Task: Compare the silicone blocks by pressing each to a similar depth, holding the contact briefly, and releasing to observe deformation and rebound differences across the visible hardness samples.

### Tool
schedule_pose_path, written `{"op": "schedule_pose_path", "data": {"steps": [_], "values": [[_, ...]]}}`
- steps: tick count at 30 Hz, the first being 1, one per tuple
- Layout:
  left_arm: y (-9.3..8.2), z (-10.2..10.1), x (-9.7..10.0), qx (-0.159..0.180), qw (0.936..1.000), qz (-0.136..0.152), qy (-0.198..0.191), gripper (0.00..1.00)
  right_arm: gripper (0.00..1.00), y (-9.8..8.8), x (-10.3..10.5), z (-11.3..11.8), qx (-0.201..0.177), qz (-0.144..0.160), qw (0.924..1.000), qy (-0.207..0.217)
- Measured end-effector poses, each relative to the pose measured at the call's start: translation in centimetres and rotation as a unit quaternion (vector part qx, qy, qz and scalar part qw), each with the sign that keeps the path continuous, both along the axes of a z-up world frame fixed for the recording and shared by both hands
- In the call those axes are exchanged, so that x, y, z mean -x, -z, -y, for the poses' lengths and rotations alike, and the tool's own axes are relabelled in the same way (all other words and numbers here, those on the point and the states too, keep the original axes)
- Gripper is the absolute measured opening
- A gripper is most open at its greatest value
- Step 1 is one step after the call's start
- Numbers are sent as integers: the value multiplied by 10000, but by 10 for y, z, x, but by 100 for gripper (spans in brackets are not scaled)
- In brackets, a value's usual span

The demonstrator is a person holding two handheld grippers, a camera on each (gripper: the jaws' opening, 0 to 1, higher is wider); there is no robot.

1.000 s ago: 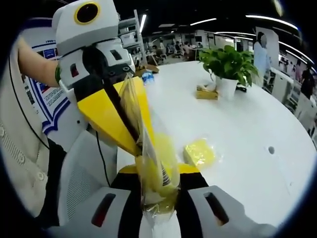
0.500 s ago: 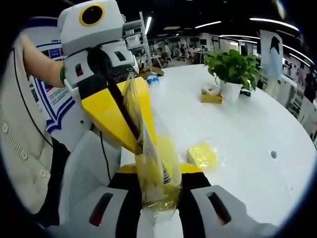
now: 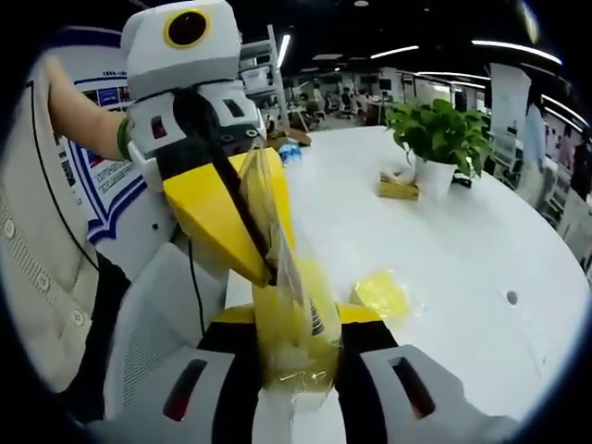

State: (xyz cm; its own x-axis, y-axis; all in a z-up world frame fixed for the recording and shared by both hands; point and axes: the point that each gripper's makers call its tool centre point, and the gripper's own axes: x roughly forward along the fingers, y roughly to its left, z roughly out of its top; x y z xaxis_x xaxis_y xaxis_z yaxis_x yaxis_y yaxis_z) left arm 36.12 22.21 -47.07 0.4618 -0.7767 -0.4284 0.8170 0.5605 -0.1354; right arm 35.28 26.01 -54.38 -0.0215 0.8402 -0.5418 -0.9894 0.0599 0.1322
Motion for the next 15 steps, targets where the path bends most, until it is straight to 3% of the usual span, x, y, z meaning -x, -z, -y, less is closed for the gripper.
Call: {"op": "schedule_pose_path", "data": {"steps": [6, 11, 15], "values": [[3, 1, 1, -1, 10000, -74, -14, 0, 29, -2, 1, -1, -114, 98, 9999, -35], [6, 3, 2, 7, 9999, -160, -30, 0, 44, -7, -2, -2, -281, 232, 9993, 59], [7, 3, 2, 40, 9998, -184, -76, 0, 48, -1, 0, 5, -175, 242, 9995, 134]]}}
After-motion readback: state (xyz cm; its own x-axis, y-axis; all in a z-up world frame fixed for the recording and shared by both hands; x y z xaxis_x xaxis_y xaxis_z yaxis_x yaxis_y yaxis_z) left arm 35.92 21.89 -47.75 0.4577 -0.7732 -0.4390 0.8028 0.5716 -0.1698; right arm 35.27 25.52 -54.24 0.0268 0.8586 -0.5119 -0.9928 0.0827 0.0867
